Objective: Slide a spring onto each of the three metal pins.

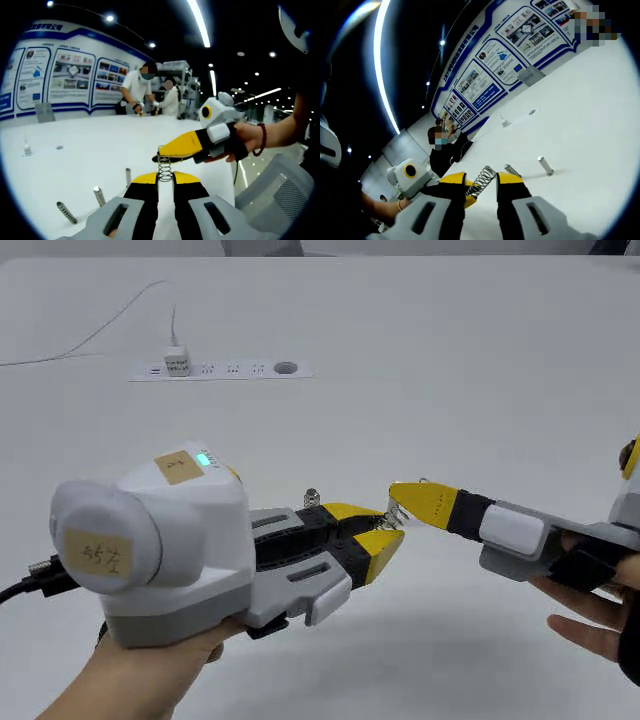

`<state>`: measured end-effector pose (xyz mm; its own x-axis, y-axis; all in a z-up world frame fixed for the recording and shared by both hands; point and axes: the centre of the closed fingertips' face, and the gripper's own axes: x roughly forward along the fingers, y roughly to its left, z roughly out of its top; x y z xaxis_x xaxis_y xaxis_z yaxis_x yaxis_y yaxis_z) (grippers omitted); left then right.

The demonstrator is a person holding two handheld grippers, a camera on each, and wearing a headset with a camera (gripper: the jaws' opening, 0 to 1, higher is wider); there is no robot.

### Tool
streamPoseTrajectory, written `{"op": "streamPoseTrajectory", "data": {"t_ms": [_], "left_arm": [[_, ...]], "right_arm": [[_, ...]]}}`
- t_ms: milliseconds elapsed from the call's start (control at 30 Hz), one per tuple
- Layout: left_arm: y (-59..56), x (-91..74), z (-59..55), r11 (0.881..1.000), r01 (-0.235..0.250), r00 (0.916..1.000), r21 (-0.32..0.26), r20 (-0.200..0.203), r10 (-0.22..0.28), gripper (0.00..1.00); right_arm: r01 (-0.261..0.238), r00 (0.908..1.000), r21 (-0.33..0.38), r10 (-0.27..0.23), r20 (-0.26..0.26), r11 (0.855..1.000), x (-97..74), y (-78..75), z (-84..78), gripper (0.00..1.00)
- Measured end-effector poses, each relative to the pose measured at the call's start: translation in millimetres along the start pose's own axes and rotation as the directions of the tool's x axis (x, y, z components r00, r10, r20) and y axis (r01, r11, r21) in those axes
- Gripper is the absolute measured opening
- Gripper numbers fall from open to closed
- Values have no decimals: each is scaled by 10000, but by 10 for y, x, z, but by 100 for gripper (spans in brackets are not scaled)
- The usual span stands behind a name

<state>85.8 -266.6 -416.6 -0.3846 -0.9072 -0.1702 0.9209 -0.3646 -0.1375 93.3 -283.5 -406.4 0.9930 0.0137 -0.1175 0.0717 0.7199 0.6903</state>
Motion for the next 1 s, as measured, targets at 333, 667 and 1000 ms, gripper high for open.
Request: {"op": "streamPoseTrajectory", "data": {"t_ms": [333,667,1000], "left_arm": [[-31,-76,113,10000,-16,9994,85,350,13,10],[-15,-128,84,9992,-310,9995,237,53,309,11],[39,-238,-51,9954,-696,9950,661,-673,740,17]], "right_arm": [[-913,9950,1308,852,515,9872,17,132,55,12],[-1076,9939,264,1069,264,9938,55,232,32,11],[-738,9970,-822,755,182,9939,75,200,73,11]]}}
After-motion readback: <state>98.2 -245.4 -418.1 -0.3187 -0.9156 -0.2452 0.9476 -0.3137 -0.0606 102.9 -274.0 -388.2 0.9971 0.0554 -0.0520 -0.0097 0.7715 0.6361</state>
